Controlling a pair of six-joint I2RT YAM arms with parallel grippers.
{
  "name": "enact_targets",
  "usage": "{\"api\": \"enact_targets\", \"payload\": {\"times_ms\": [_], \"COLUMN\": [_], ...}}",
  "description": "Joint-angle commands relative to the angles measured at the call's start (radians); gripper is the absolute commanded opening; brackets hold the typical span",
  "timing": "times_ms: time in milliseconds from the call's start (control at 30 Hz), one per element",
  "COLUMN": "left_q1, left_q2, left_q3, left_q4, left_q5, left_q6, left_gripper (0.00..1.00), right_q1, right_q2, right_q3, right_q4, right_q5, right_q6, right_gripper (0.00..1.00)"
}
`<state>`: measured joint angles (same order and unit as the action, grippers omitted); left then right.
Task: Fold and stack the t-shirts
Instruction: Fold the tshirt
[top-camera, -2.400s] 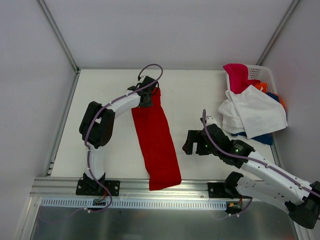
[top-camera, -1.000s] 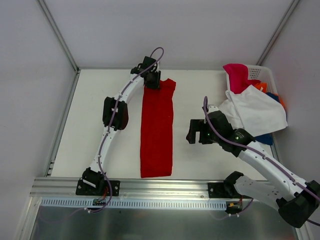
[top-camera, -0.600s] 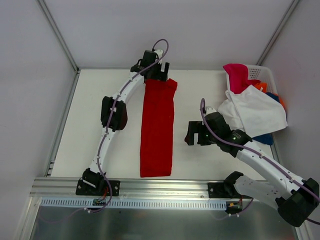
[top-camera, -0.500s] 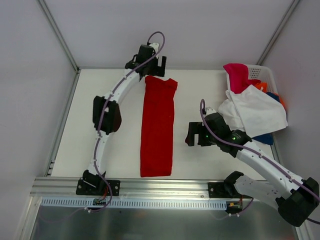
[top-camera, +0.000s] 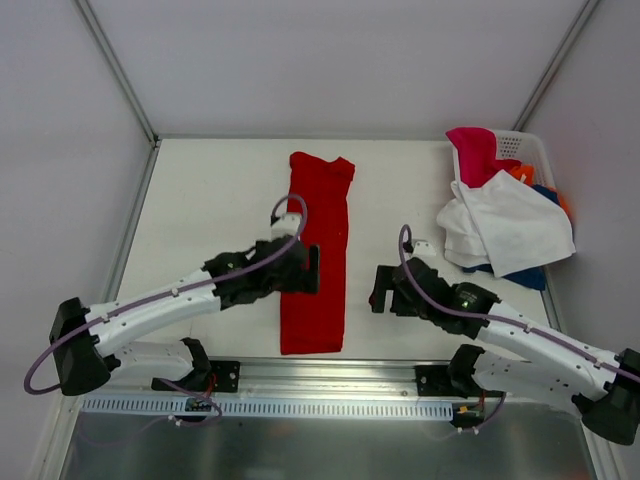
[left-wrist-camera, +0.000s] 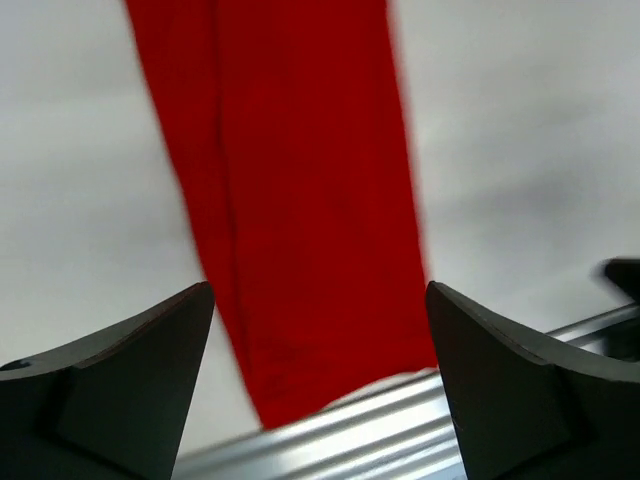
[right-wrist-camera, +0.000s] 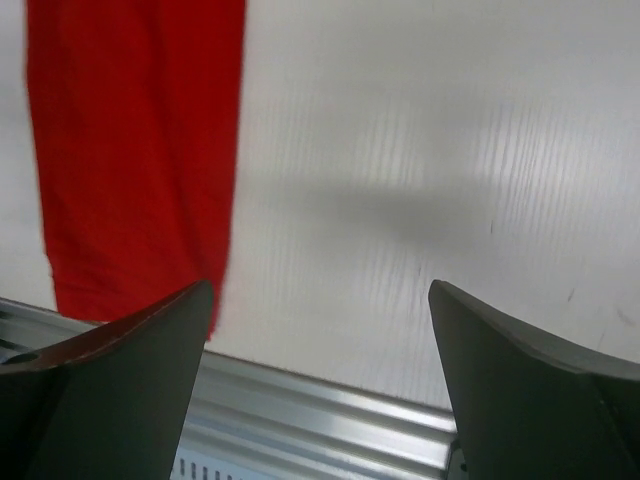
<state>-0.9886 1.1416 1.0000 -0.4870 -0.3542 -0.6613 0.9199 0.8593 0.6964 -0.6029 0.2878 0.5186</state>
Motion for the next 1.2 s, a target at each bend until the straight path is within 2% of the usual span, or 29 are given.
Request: {"api": "enact_targets", "payload": {"times_ms": [0,133,167,267,333,467,533,633,833,900,1033,1167], "left_q1": [-0.129,-0.312,-0.344,-0.452,-0.511,-0.610,-0.659,-0.691,-0.703,-0.703,-0.696,-0.693], "left_q2": [0.007,0.036,0.037,0.027,0.008,-0.055,-0.069,-0.025,0.082,0.072,-0.018,-0.109], "left_q3": [-0.135,-0.208,-0.231,-0.276,-0.300,-0.380,-0.396,-0.402,-0.308,-0.311,-0.385,-0.460], "left_q4": [-0.245,-0.317,-0.331,-0.340,-0.344,-0.346,-0.346,-0.346,-0.381,-0.395,-0.407,-0.406], "left_q5": [-0.135,-0.147,-0.152,-0.160,-0.167,-0.203,-0.223,-0.238,-0.330,-0.353,-0.403,-0.450], "left_q6": [-0.346,-0.521,-0.553,-0.679,-0.763,-0.914,-0.983,-1.032,-1.028,-1.047,-1.090,-1.150], "left_gripper": [0.88,0.87,0.87,0.87,0.87,0.86,0.85,0.84,0.84,0.85,0.84,0.82], "right_q1": [0.164,0.341,0.415,0.517,0.539,0.543,0.543,0.545,0.536,0.516,0.458,0.441], "right_q2": [-0.014,0.102,0.142,0.283,0.331,0.327,0.337,0.369,0.408,0.425,0.423,0.449], "right_q3": [-0.060,-0.092,-0.066,-0.003,0.003,-0.046,-0.038,-0.003,0.054,0.060,0.014,-0.014], "right_q4": [-0.130,-0.094,-0.098,-0.090,-0.063,0.095,0.089,0.037,0.035,0.051,0.213,0.298], "right_q5": [0.261,0.309,0.339,0.385,0.392,0.358,0.358,0.375,0.432,0.424,0.352,0.298], "right_q6": [0.288,0.460,0.519,0.567,0.590,0.561,0.557,0.555,0.505,0.474,0.414,0.400], "right_gripper": [0.94,0.93,0.93,0.94,0.95,0.95,0.95,0.95,0.95,0.95,0.94,0.93]}}
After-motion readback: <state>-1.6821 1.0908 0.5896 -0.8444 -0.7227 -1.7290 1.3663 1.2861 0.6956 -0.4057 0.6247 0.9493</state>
